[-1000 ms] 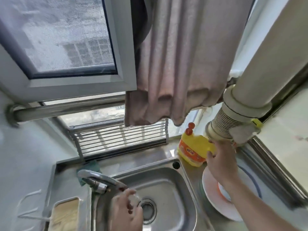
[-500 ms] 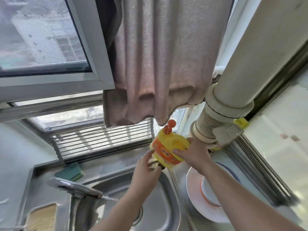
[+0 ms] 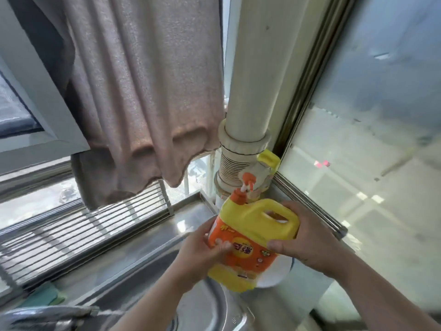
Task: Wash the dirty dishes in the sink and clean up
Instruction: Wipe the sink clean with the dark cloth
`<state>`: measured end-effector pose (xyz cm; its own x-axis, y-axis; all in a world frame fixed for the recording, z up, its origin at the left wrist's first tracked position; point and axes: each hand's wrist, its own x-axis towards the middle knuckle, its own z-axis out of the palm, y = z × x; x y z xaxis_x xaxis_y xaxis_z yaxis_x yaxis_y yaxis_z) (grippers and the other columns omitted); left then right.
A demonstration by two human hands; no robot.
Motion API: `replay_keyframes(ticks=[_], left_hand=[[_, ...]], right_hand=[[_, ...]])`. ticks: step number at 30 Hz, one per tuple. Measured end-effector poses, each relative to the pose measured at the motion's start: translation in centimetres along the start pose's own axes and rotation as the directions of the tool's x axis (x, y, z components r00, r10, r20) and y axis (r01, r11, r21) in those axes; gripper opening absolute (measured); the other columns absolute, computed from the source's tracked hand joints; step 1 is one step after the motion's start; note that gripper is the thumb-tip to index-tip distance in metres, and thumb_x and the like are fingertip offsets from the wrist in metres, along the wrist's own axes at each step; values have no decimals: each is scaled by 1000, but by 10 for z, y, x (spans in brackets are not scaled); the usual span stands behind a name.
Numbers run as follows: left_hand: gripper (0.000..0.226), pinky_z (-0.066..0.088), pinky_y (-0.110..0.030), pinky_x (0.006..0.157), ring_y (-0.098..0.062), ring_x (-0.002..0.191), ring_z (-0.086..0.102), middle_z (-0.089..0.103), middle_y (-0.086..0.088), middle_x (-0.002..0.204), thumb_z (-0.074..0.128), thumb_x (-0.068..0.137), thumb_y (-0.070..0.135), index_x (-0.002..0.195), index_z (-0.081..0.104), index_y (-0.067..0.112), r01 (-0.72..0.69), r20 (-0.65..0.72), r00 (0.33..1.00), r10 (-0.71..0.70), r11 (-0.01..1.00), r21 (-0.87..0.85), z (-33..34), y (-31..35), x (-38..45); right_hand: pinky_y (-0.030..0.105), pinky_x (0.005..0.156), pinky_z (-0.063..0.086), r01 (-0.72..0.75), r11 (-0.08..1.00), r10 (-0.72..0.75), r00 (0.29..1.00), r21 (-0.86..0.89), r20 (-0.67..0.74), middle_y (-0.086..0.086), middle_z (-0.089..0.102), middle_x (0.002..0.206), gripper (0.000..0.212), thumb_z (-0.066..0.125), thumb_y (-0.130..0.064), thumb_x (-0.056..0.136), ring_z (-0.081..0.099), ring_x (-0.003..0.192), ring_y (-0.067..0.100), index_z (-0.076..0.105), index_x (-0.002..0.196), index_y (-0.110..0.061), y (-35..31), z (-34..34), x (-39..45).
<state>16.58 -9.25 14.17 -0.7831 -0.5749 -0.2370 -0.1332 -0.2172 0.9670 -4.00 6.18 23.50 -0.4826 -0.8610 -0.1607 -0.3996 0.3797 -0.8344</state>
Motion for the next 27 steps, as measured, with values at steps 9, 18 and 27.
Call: replay_keyframes(ticks=[9,18,27], left_hand=[[71,26,-33,122,-15,150,31,15,28,168,52,107,30,159,12,59,-193,82,979,187,714,673,154,9,34],[58,46,-23,101,5,108,55,49,32,123,62,94,9,111,53,63,33,-219,971,95,855,517,184,-20,116],[15,47,-14,71,3,81,66,72,23,85,73,94,31,93,72,45,201,-514,857,33,898,392,149,-39,114]], right_hand=[[44,71,59,-192,981,164,868,-12,-469,-9,75,93,52,99,-24,63,71,85,21,61,98,-30,57,-125,-42],[39,75,56,-279,928,182,918,-247,-353,-11,65,92,51,88,-46,68,63,85,17,54,105,-36,149,-133,97],[45,87,55,-282,951,237,928,-125,-289,-3,63,102,49,86,-35,72,62,98,25,56,110,-31,213,-99,173]])
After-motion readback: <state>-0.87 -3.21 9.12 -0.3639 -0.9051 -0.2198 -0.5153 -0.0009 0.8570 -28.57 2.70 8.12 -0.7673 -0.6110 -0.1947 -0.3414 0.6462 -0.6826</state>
